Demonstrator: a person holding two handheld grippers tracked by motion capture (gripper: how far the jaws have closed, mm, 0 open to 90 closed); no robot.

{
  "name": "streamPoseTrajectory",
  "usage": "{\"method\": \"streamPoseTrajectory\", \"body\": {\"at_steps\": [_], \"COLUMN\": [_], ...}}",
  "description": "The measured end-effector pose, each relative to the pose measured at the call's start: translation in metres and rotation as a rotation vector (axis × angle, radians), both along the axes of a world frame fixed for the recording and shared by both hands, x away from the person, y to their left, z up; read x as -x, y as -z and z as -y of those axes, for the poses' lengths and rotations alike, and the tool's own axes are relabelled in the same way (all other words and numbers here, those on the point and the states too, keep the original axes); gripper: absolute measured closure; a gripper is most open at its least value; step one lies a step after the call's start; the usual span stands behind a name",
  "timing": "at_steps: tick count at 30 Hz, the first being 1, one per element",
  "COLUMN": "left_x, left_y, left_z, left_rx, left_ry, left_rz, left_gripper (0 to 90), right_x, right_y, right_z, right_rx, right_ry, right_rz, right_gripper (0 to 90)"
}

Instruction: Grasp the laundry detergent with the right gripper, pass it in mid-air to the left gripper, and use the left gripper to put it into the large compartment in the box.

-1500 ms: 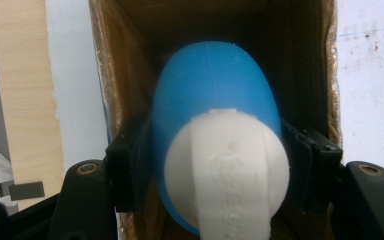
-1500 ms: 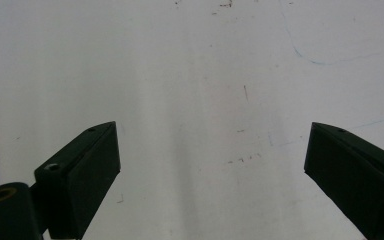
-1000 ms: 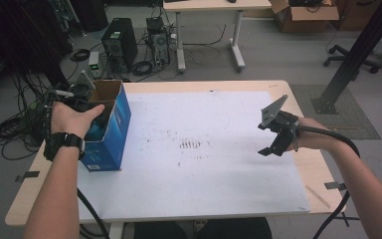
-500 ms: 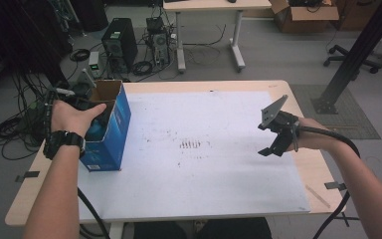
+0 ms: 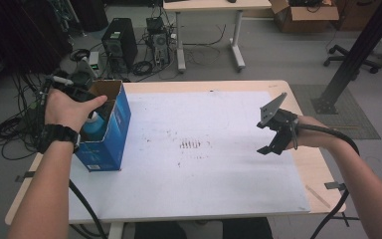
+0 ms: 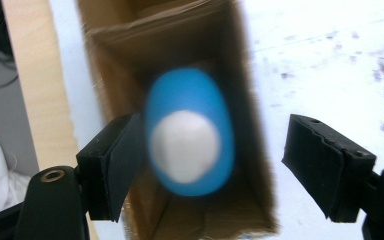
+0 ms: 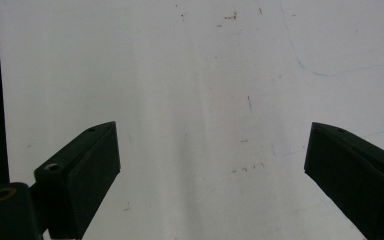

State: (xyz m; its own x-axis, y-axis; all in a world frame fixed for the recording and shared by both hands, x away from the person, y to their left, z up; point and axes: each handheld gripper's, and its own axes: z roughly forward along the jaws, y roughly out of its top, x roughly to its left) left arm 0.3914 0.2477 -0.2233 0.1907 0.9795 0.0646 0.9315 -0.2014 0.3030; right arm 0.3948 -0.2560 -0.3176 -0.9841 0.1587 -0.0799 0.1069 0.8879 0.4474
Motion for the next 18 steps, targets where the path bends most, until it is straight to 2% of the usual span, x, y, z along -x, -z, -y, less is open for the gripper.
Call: {"method": "streamPoseTrajectory", "body": {"at_steps": [7,18], "left_x": [0.001,0.002], "left_y": [-0.008,0.004], "left_z": [0.036,0.095], "left_rx": [-0.006,0.009], "left_ry": [0.130,0.330], "left_rz": [0.013,0.006], "left_gripper": [18.8,11.5], "right_x": [0.001,0.001], "right_y": [-0.002,-0.008], "right_z": [-0.002,0.000], "right_rx": [-0.004,-0.035], "right_ry": [0.003,0.022], "right_rz": [-0.001,-0.037], "right_gripper": [7.2,4.4]}}
